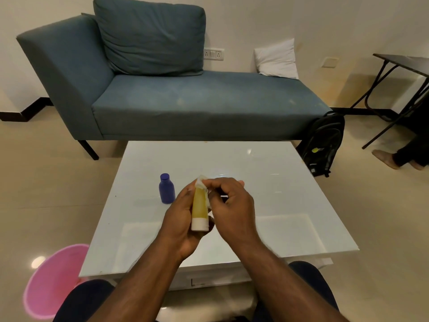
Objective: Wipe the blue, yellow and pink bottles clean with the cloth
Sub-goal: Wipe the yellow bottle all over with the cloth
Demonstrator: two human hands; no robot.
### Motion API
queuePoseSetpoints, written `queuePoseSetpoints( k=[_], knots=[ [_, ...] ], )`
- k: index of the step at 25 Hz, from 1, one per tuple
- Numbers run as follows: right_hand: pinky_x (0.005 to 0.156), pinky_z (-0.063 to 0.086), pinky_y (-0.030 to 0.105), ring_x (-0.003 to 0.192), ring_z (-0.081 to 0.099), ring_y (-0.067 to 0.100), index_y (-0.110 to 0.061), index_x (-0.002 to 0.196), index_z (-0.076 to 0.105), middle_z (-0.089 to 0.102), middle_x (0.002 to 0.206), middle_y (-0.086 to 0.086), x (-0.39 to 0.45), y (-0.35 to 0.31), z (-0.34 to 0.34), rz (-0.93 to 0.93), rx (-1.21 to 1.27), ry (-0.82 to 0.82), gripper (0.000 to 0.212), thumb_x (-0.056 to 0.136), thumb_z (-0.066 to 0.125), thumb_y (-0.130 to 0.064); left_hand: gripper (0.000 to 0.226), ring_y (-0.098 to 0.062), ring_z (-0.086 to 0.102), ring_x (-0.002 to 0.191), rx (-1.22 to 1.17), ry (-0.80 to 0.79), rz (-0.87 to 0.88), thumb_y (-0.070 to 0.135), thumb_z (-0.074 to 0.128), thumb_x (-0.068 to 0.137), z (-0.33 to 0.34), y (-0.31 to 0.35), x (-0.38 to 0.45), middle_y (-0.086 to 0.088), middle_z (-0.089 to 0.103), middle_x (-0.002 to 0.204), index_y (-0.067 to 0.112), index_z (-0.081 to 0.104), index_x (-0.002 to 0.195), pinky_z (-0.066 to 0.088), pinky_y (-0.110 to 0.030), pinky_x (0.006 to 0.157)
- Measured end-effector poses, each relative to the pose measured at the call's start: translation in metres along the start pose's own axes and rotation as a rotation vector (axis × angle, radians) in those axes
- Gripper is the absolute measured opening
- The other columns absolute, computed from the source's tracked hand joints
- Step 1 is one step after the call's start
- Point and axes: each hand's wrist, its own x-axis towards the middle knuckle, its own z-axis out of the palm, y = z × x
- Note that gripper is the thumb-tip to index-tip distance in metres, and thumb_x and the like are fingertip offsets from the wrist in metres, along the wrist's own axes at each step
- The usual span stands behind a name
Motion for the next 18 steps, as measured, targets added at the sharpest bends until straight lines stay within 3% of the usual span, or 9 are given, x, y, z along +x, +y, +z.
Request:
queuePoseSetpoints(
  k=[2, 3, 6, 8, 11, 13, 16, 18],
  knots=[
    [0.078, 0.045, 0.007, 0.088, 0.056, -0.011, -0.026, 0.099, 0.067, 0.055, 0.09, -0.031, 0.007, -0.004, 0.0, 0.002, -0.051, -0.008, 0.012, 0.092, 0.06, -0.02, 0.036, -0.036, 0.067, 0.113, 0.006, 0.012, -0.003, 0.041, 0.058, 0.096, 0.002, -0.002, 0.0, -0.021, 0.069, 0.12, 0.016, 0.068, 0.12, 0.05, -0.056, 0.1],
    [0.076, 0.044, 0.005, 0.087, 0.056, -0.011, -0.024, 0.101, 0.068, 0.056, 0.09, -0.028, 0.007, -0.004, 0.0, -0.006, -0.071, -0.023, 0.012, 0.092, 0.06, -0.02, 0.037, -0.035, 0.07, 0.108, -0.007, 0.007, 0.005, 0.039, 0.059, 0.095, 0.003, -0.002, -0.001, -0.021, 0.07, 0.117, 0.015, 0.066, 0.121, 0.056, -0.053, 0.092],
    [0.082, 0.045, 0.008, 0.092, 0.059, 0.0, -0.023, 0.102, 0.068, 0.064, 0.097, -0.013, -0.01, -0.001, 0.002, -0.077, -0.117, -0.086, 0.017, 0.092, 0.059, -0.014, 0.029, -0.024, 0.075, 0.074, -0.08, -0.002, 0.019, 0.035, 0.06, 0.094, 0.001, -0.001, 0.0, -0.013, 0.074, 0.082, 0.009, 0.063, 0.106, 0.06, -0.035, 0.059],
    [0.087, 0.046, 0.014, 0.096, 0.058, 0.006, -0.024, 0.104, 0.067, 0.064, 0.101, -0.01, -0.023, 0.004, 0.003, -0.118, -0.179, -0.116, 0.019, 0.091, 0.058, -0.012, 0.035, -0.02, 0.074, 0.065, -0.097, 0.023, -0.028, 0.042, 0.054, 0.098, 0.0, -0.001, 0.0, -0.01, 0.072, 0.071, 0.009, 0.064, 0.098, 0.059, -0.031, 0.054],
    [0.087, 0.049, 0.022, 0.096, 0.056, 0.008, -0.021, 0.103, 0.068, 0.063, 0.102, -0.008, -0.015, 0.007, 0.002, -0.137, -0.261, -0.11, 0.019, 0.091, 0.057, -0.011, 0.052, -0.021, 0.076, 0.077, -0.03, -0.017, -0.07, 0.056, 0.045, 0.097, 0.001, -0.005, -0.005, -0.009, 0.077, 0.084, 0.015, 0.076, 0.091, 0.06, -0.036, 0.071],
    [0.089, 0.049, 0.024, 0.094, 0.054, 0.003, -0.019, 0.105, 0.068, 0.064, 0.103, -0.005, 0.0, 0.007, -0.002, -0.138, -0.285, -0.075, 0.019, 0.091, 0.057, -0.011, 0.048, -0.025, 0.073, 0.093, 0.034, -0.019, -0.054, 0.06, 0.051, 0.09, 0.001, -0.007, -0.007, -0.009, 0.078, 0.098, 0.019, 0.073, 0.105, 0.054, -0.042, 0.088],
    [0.092, 0.042, 0.018, 0.099, 0.049, 0.001, -0.021, 0.116, 0.065, 0.062, 0.115, -0.004, 0.003, 0.01, -0.004, -0.137, -0.335, -0.096, 0.025, 0.093, 0.059, -0.015, 0.058, -0.029, 0.071, 0.1, 0.047, 0.019, -0.02, 0.059, 0.06, 0.081, -0.001, -0.004, -0.006, -0.011, 0.076, 0.105, 0.017, 0.063, 0.12, 0.053, -0.046, 0.09],
    [0.091, 0.04, 0.014, 0.105, 0.049, 0.002, -0.025, 0.118, 0.062, 0.057, 0.117, -0.008, -0.006, 0.007, 0.0, -0.111, -0.311, -0.138, 0.027, 0.093, 0.057, -0.016, 0.048, -0.027, 0.075, 0.092, 0.001, 0.004, -0.041, 0.054, 0.055, 0.091, 0.001, -0.002, -0.007, -0.012, 0.077, 0.1, 0.015, 0.064, 0.117, 0.06, -0.042, 0.081]
  ],
)
